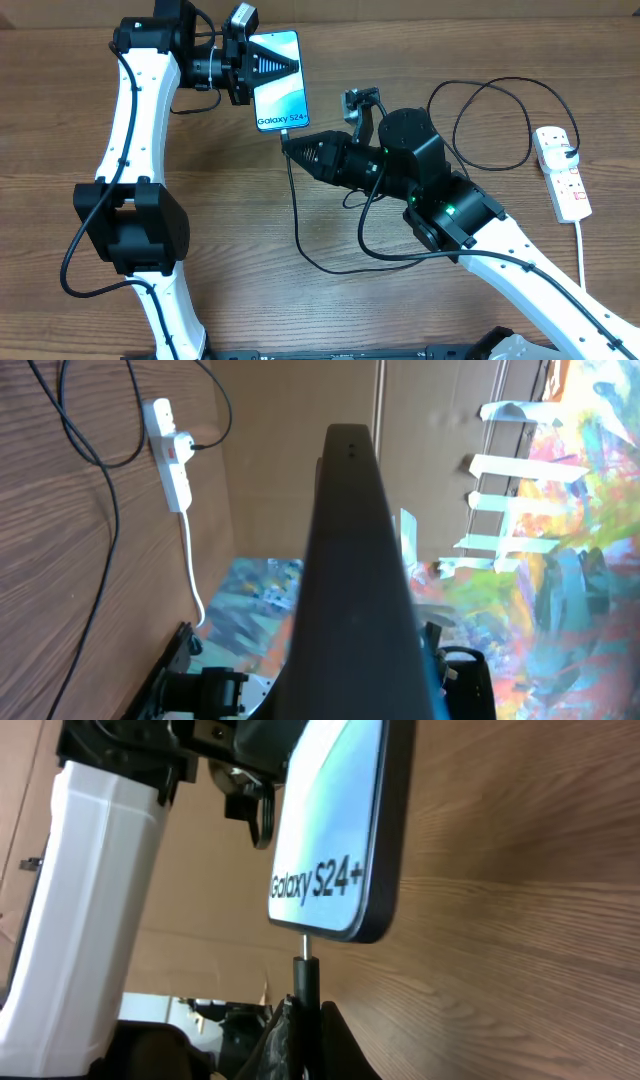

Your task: Plug charger to phone and switch on socket

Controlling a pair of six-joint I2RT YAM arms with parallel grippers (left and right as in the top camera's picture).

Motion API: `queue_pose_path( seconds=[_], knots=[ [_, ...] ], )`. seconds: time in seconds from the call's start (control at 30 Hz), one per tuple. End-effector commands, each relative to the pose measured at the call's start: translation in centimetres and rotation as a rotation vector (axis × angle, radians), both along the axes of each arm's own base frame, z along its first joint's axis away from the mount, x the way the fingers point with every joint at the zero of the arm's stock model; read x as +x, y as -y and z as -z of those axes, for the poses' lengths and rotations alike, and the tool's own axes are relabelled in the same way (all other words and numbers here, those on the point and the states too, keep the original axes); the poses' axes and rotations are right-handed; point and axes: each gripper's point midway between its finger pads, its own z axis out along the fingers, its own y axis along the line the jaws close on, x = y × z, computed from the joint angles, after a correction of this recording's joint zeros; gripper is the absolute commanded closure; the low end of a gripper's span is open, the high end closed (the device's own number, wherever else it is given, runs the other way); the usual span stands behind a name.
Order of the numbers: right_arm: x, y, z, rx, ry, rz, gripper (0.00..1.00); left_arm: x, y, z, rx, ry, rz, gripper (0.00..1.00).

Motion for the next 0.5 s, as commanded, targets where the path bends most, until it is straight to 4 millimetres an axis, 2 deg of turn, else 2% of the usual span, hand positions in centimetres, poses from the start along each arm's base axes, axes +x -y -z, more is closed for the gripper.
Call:
queue_pose_path(
  seconds=[0.0, 0.47],
  knots=[
    [-0.12, -0.14, 0.04, 0.004, -0.004, -0.001, 0.96, -0.96, 0.08, -2.80, -0.047, 0.054, 0.010, 0.96],
    [-0.09, -0.12, 0.05, 0.010, -0.020, 0.006, 0.96, -0.96, 0.08, -2.80, -0.047, 0.054, 0.010, 0.96]
  ],
)
